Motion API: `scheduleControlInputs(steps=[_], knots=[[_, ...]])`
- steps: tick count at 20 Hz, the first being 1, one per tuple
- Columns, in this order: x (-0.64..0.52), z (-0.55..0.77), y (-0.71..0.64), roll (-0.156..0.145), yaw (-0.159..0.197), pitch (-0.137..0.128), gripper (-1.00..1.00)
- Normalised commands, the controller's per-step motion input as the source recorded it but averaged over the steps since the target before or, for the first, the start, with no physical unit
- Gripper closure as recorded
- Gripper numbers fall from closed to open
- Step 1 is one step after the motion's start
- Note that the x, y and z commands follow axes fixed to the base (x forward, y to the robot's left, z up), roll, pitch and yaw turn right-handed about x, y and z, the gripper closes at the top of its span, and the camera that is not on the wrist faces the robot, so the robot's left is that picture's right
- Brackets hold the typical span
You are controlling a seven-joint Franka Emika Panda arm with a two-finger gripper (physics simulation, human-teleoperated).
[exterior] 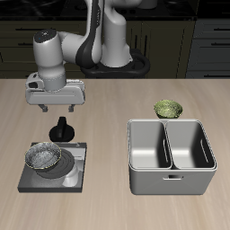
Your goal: Place the black bowl on the flat stove and turn on the flat stove
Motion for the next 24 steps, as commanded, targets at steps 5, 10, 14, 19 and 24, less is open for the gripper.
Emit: scheduleControlInputs(steps=[5, 10, 14, 19, 24], knots=[[-0.11, -0.09, 0.02, 0.010, -0.006, -0.011, -1.00], [-0.02, -0.08, 0.01, 0.001, -0.011, -0.003, -1.00], [0.07, -0.15, -0.01, -0.005, 0.003, -0.001, -1.00], [0.07, -0.12, -0.02, -0.002, -0.002, 0.012, -1.00], [0.01, -0.09, 0.04, 0.014, -0.015, 0.009, -1.00]])
